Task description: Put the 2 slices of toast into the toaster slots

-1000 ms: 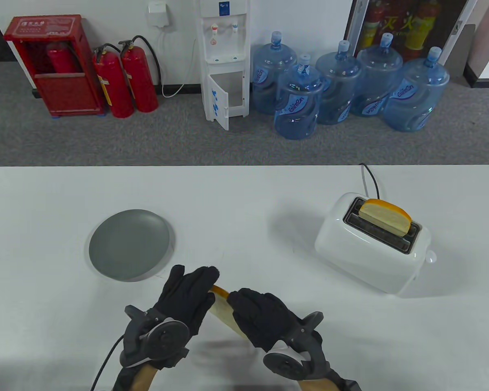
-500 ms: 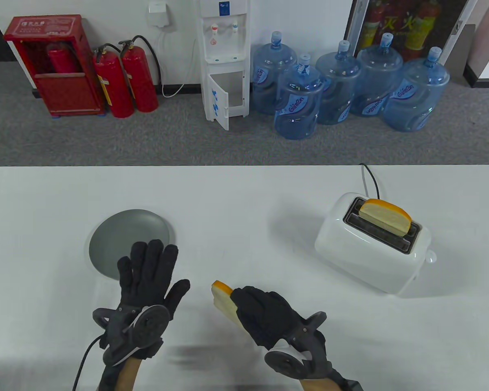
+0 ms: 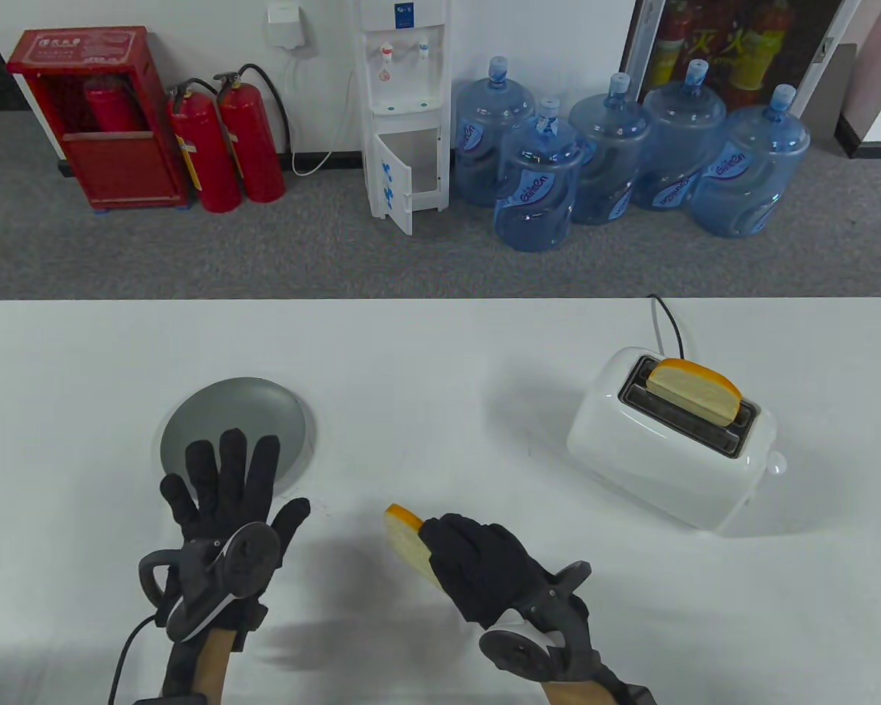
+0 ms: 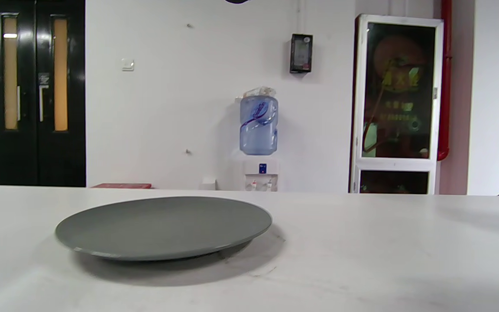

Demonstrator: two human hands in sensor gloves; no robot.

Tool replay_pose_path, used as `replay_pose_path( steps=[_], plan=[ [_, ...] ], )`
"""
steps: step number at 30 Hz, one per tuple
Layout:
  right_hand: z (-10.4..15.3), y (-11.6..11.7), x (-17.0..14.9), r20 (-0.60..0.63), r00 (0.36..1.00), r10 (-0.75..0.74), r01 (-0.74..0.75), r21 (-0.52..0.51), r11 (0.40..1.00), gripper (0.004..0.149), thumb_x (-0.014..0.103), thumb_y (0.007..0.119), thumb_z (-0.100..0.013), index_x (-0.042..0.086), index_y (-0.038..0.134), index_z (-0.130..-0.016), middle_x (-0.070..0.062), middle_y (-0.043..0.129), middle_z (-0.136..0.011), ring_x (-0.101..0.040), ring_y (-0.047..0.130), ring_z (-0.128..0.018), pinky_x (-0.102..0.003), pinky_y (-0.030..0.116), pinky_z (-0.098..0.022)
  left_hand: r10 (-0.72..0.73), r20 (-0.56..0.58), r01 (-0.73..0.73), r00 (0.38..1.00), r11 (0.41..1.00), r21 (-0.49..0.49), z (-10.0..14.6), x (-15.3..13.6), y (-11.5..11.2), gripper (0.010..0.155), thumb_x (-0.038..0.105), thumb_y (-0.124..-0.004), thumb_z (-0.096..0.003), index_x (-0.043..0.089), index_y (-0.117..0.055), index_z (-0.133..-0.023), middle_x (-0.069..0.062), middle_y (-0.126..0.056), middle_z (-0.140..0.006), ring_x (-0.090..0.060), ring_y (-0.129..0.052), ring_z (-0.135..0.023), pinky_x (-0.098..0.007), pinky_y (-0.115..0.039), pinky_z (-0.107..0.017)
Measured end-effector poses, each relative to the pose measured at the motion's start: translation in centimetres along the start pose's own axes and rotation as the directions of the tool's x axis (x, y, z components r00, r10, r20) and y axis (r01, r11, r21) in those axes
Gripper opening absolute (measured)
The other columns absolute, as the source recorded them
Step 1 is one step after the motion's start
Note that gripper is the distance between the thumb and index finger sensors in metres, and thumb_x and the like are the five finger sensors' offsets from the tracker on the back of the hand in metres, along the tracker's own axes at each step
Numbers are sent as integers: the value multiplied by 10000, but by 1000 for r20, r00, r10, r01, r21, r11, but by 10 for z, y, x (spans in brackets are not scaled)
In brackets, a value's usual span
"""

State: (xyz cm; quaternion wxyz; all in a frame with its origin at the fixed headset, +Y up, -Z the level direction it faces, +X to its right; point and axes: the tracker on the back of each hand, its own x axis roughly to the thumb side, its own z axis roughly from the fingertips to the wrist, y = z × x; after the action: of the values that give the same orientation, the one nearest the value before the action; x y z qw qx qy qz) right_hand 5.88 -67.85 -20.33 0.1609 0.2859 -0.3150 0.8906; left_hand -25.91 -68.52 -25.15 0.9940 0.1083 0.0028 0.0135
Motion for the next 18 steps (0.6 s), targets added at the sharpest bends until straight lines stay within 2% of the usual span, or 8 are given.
replay_pose_path(
  steps=[9, 18],
  plan=[
    [0, 0, 0, -5, 1000, -11, 11, 6, 1000, 528, 358, 844, -625, 329, 564, -1072, -11, 846, -952, -62, 1102, -626, -348, 959, -561, -5, -40, 3, 999, 997, -71, -3, -13, -14, 779, 718, -365, -519, 384, -214, -1206, -76, -183, -1287, -450, -114, -1145, -649, -176, -759],
    [-5, -6, 3, -9, 999, -36, 36, -3, 999, 528, 355, 842, -628, 348, 558, -1073, -1, 838, -965, -78, 1098, -647, -366, 952, -574, 17, -37, -20, 999, 997, -71, -4, -12, -16, 775, 715, -368, -521, 385, -212, -1205, -75, -186, -1287, -448, -117, -1147, -649, -177, -760]
  ],
)
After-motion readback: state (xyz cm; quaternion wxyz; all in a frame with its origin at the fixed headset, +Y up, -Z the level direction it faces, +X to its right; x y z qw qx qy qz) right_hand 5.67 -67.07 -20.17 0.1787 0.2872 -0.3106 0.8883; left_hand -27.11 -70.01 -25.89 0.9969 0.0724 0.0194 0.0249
